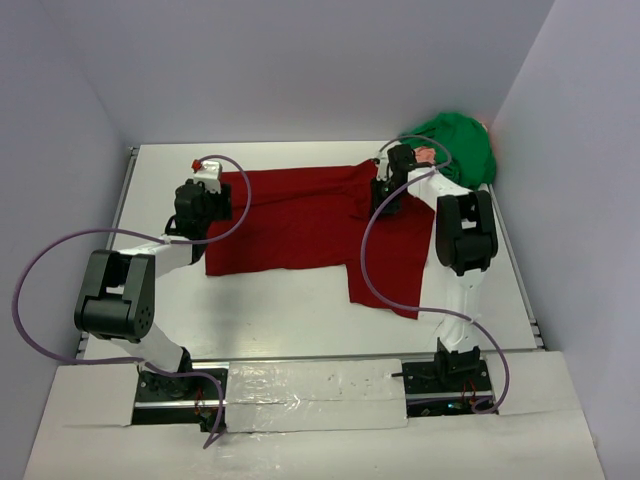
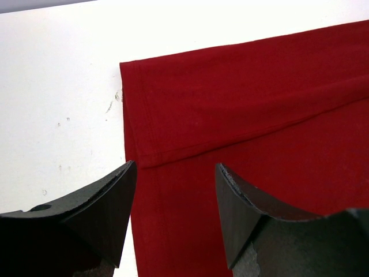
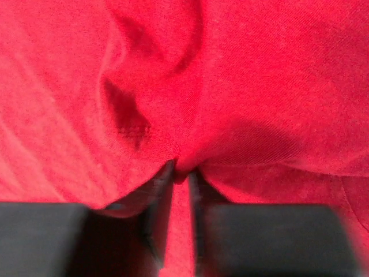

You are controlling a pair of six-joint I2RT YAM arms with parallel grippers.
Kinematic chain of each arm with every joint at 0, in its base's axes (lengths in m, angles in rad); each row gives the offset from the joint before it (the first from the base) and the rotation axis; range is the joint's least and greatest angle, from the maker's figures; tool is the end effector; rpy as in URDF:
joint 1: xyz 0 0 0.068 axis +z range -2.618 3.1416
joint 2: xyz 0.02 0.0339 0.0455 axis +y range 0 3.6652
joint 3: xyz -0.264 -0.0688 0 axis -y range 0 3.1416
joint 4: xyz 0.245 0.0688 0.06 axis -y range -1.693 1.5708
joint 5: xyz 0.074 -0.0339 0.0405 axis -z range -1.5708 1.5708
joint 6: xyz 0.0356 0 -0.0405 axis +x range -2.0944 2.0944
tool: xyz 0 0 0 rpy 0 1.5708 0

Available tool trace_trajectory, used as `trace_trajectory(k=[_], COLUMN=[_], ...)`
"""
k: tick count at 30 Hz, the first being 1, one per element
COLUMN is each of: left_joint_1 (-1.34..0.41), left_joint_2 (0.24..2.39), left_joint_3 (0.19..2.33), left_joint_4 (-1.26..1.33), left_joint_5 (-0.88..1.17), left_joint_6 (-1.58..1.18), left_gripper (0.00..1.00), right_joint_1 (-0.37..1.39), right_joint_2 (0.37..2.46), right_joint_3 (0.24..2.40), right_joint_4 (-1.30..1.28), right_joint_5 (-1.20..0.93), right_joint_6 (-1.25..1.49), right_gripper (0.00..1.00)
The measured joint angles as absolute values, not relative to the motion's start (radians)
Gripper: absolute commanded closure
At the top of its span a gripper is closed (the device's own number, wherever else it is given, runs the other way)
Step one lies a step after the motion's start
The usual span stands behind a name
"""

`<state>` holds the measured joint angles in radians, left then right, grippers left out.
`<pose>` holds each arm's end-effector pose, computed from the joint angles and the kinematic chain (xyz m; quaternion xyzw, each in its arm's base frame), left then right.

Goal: Fold and stack the t-shirts
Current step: Fold the tshirt

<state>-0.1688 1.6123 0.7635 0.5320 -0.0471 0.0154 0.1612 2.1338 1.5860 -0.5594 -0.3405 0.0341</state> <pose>0.3374 -0.0558 0.1989 0.0607 0.8074 -0.0259 0.5863 0.4417 0.0839 0.1642 -0.0998 0.9548 0.1862 0.2092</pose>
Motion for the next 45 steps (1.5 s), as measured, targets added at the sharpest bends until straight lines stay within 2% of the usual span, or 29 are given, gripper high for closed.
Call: trace_trajectory(k=[1,3,15,21,29,36,45], left_joint_1=[-0.169,-0.169,-0.169,-0.169,-0.169,-0.169,-0.170], left_joint_2=[1.612,1.612,1.612,1.612,1.612,1.612,1.612], left_joint_3=[0.764,0.764,0.764,0.764,0.764,0.764,0.764], left_joint_4=[0.532,0.532,0.532,0.532,0.532,0.532,0.531], left_joint_5=[-0.047,-0.047,-0.047,-0.046,-0.039,-0.038,-0.033], left_joint_6=[0.016,0.016,0.017,0.017,0.017,0.017,0.017], left_gripper=[0.35,0.35,0.35,0.35,0.35,0.35,0.35], right_joint_1=[0.162,0.162,0.170,0.183,0.228,0.247,0.247], right_joint_2=[2.140,2.146,2.149,2.166,2.315,2.435,2.449], right_joint_3=[1.586,1.588,1.716,1.893,2.149,2.199,2.190], right_joint_4=[-0.559,-0.559,-0.561,-0.570,-0.576,-0.622,-0.645], right_joint_5=[-0.339,-0.332,-0.222,-0.162,-0.098,-0.082,-0.048], right_joint_6=[0.035,0.031,0.003,-0.023,-0.054,-0.068,-0.073], right_gripper=[0.95,1.00,1.00,1.00,1.00,1.00,1.00])
